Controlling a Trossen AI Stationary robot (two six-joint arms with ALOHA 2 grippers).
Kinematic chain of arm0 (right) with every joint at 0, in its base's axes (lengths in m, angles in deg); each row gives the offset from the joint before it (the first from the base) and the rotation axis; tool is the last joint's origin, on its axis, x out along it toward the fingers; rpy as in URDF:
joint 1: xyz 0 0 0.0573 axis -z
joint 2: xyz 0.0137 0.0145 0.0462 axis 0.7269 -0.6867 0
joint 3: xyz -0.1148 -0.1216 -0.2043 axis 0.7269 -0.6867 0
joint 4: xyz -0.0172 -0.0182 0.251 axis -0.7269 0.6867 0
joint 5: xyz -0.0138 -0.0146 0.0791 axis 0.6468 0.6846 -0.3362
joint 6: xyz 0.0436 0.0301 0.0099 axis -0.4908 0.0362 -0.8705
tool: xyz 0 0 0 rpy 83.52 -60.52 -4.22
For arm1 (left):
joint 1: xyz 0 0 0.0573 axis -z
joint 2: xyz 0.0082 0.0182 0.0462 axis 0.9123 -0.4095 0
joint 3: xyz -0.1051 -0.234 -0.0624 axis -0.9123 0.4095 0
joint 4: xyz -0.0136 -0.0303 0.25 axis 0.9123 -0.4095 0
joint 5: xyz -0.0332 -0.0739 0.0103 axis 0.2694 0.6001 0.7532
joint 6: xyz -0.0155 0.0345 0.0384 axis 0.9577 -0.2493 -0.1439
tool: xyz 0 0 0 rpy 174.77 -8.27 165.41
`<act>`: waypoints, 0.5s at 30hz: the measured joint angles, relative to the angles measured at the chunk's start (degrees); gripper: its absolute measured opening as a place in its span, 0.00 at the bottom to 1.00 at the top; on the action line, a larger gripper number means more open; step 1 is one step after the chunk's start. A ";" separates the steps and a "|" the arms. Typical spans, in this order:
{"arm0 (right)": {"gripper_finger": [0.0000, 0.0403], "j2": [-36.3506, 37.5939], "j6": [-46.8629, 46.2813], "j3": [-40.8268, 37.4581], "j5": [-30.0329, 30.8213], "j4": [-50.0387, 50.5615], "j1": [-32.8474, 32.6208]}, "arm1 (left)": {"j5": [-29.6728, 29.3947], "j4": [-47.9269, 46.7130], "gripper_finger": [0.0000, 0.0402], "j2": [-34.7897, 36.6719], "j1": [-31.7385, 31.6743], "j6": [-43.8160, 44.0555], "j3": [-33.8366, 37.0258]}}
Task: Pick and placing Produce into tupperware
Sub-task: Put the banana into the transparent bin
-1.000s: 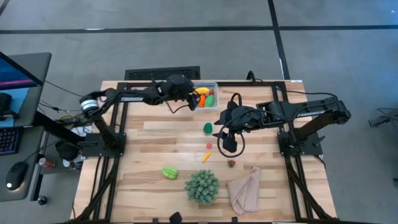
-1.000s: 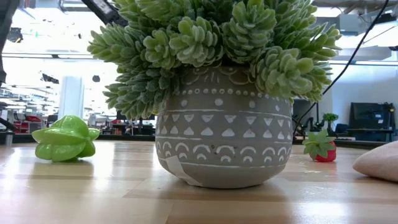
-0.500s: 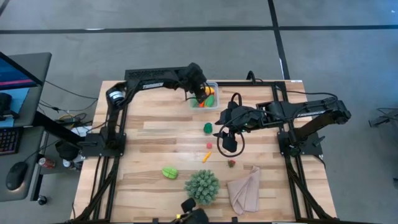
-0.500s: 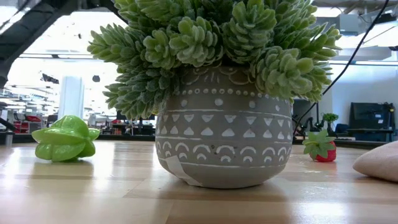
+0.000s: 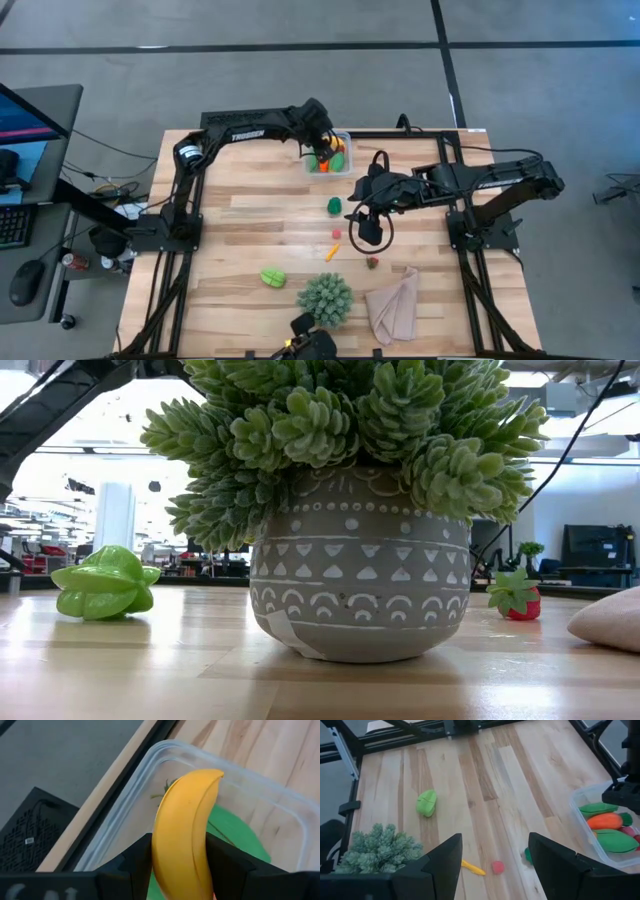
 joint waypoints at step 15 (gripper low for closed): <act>0.55 0.02 0.00 0.00 -0.07 0.04 0.11 | -2.94 -1.01 0.46 0.00 0.01 -1.12 0.02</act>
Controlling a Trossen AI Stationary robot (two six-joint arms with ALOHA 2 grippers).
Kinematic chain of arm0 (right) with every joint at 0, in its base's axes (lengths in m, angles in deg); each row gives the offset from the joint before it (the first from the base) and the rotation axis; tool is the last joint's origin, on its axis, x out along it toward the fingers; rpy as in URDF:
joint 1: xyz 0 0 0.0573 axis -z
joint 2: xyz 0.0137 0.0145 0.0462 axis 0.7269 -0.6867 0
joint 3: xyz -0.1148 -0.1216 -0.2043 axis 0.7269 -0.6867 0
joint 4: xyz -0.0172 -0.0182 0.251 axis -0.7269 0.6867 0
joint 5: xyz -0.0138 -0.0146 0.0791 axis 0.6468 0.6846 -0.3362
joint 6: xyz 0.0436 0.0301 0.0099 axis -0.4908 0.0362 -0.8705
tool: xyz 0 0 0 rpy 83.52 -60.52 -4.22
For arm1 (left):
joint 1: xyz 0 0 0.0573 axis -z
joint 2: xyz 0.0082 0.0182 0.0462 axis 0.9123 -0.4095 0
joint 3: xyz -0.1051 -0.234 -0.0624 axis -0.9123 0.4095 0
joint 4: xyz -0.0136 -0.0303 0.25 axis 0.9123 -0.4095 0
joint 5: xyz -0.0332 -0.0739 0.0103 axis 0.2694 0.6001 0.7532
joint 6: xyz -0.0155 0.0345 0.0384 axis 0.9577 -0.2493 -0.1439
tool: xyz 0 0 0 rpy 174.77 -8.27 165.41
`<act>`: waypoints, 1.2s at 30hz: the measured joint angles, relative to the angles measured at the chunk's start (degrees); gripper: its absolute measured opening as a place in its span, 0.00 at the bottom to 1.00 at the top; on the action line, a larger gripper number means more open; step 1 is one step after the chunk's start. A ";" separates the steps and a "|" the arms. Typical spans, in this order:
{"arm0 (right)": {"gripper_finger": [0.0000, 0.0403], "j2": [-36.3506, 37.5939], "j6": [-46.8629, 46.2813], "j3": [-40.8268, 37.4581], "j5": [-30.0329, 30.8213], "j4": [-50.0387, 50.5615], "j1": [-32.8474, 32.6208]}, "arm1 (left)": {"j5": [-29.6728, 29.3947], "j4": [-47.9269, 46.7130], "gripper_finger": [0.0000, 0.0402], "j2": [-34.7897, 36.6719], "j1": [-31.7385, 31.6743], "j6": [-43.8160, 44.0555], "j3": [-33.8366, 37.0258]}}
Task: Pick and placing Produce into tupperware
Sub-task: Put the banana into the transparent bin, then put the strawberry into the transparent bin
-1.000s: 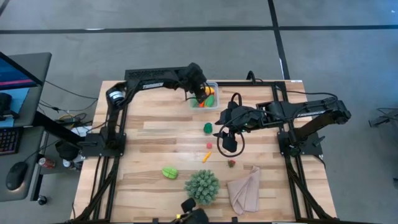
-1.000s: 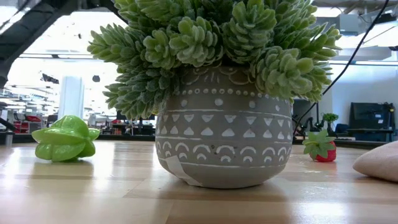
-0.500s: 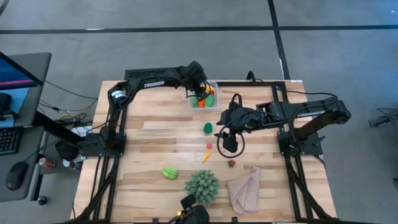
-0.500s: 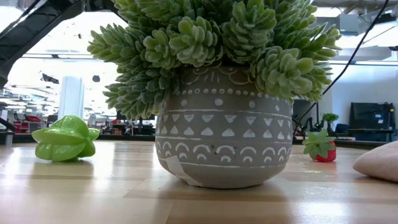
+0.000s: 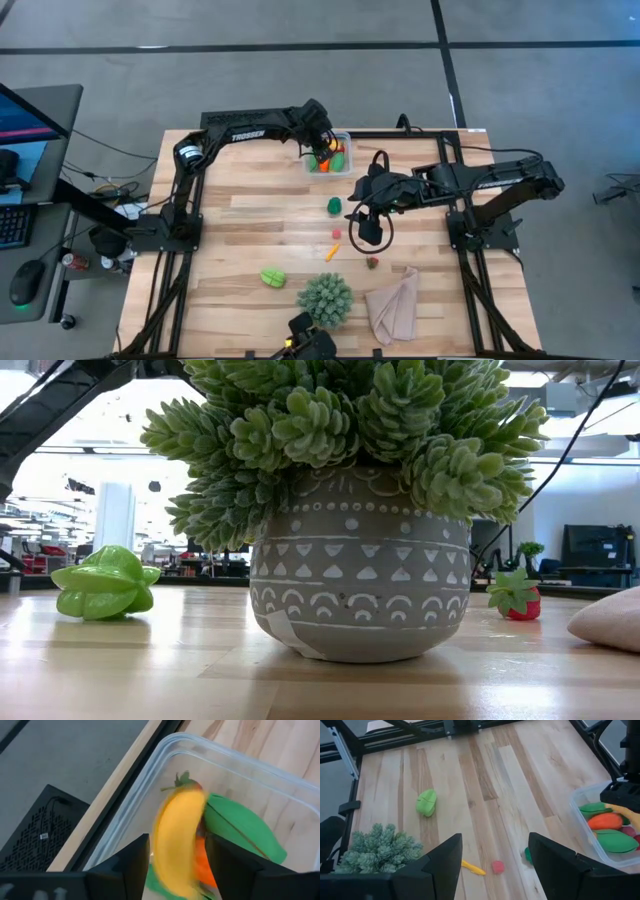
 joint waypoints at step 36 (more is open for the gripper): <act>0.55 2.25 1.53 -0.09 8.73 5.96 -0.08 | 9.10 -14.18 0.53 16.07 1.00 -2.50 0.88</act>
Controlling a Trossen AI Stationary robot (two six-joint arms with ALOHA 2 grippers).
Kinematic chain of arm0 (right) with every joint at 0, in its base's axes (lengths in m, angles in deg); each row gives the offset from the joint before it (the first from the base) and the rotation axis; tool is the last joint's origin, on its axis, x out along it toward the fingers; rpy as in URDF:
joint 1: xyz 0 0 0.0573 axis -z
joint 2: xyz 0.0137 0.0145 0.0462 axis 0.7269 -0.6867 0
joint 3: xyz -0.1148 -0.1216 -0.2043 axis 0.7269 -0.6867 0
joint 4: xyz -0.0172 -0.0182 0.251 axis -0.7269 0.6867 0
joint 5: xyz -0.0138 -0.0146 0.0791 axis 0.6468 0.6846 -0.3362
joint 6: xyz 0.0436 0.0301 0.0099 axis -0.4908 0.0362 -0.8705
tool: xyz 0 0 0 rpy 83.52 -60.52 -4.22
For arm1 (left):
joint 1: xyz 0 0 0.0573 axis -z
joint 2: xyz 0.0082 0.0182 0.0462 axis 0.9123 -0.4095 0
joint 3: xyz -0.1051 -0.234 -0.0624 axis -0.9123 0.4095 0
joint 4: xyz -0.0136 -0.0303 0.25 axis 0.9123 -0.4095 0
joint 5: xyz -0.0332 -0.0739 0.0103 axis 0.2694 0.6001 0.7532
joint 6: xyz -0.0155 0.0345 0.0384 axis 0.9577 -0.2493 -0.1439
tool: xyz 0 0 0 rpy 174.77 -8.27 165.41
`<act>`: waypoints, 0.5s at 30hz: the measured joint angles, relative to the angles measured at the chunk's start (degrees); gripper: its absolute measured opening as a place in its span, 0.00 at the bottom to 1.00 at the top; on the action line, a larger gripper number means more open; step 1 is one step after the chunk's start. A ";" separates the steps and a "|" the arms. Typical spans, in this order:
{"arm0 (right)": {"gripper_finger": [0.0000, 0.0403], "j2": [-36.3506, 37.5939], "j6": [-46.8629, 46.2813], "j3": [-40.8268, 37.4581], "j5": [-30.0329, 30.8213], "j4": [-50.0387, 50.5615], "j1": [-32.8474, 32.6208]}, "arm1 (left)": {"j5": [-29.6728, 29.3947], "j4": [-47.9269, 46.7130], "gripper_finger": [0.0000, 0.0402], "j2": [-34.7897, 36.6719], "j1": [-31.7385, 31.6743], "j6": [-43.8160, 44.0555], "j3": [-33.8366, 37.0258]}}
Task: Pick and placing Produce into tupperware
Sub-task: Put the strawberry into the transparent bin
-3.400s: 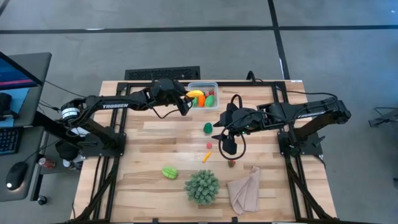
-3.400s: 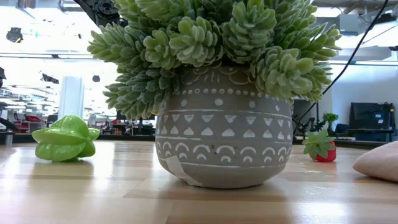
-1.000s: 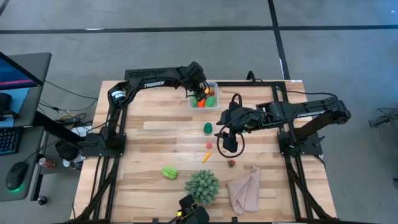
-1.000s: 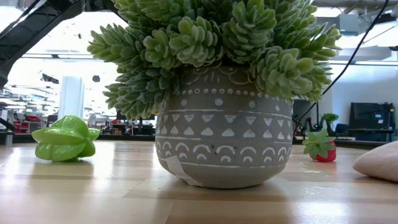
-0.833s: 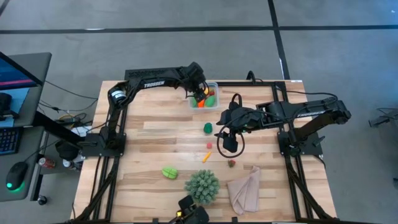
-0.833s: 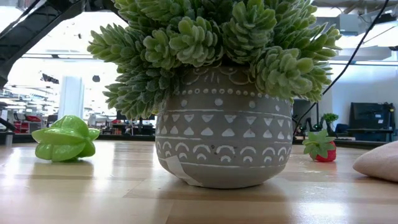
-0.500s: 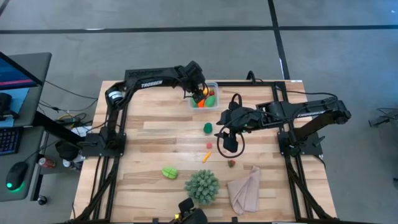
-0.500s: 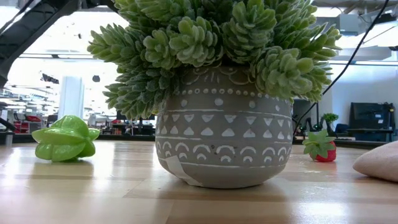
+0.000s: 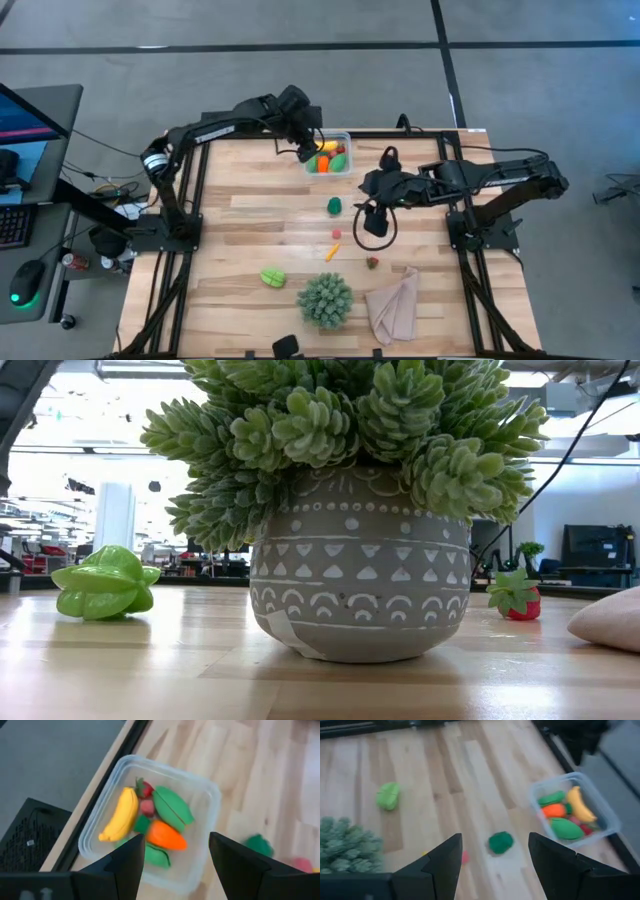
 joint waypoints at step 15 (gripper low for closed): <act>0.55 16.80 -16.61 -17.10 13.96 0.13 -7.41 | 0.21 -3.95 0.53 21.48 2.48 0.16 15.48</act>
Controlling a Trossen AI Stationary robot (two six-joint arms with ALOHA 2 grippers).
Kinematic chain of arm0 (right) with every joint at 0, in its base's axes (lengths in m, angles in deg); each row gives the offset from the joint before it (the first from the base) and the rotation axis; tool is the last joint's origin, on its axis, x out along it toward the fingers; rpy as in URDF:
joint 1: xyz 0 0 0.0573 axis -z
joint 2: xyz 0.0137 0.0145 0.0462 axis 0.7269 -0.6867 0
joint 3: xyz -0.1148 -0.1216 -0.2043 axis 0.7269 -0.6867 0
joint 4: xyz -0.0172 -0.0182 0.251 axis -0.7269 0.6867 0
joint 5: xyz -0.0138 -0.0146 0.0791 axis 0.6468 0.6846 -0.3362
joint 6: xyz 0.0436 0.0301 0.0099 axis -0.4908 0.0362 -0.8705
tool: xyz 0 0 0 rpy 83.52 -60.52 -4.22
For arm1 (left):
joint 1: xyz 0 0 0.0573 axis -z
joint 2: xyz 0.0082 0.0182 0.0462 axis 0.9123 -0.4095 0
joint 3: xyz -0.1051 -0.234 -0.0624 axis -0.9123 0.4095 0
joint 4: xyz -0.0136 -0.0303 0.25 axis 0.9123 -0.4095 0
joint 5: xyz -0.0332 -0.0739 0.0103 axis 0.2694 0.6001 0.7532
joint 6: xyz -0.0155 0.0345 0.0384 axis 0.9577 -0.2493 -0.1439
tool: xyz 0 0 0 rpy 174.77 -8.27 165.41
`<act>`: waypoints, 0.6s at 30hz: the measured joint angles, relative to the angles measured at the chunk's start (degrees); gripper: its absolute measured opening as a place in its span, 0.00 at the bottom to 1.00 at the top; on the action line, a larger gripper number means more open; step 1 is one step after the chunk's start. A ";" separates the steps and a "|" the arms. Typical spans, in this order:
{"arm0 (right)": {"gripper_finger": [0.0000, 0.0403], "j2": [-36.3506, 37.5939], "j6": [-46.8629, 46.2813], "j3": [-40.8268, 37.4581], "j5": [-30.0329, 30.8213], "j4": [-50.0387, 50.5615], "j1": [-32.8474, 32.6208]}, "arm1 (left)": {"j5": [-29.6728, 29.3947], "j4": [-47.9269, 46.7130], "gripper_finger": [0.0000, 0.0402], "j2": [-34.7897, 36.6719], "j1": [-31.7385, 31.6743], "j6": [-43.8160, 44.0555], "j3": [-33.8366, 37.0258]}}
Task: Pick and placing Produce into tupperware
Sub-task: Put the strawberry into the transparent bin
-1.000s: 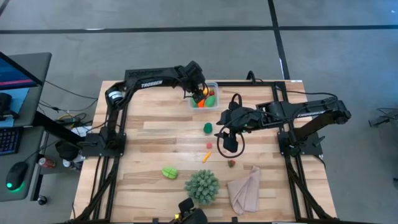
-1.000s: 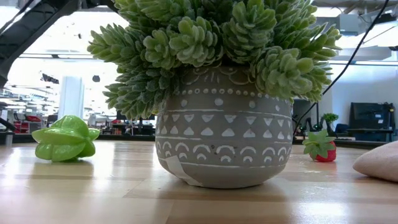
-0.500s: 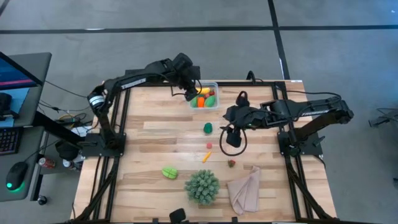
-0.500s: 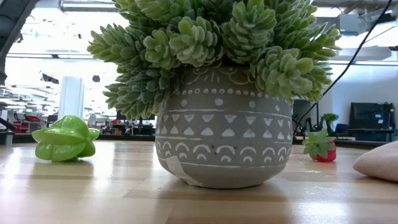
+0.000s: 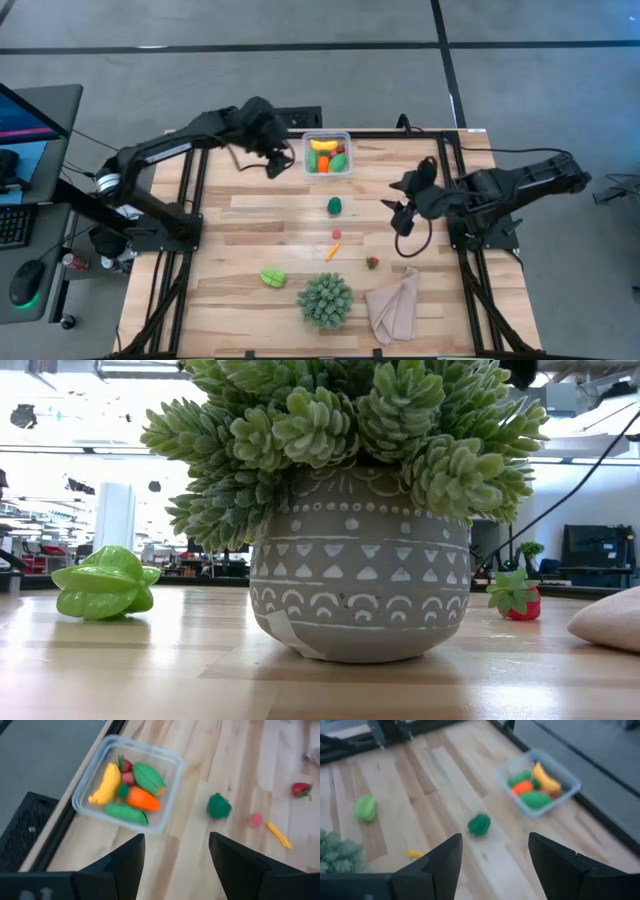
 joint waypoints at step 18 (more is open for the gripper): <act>0.55 0.62 -9.50 -11.36 2.22 -3.43 -5.68 | -0.45 15.13 0.53 34.65 10.49 20.72 34.49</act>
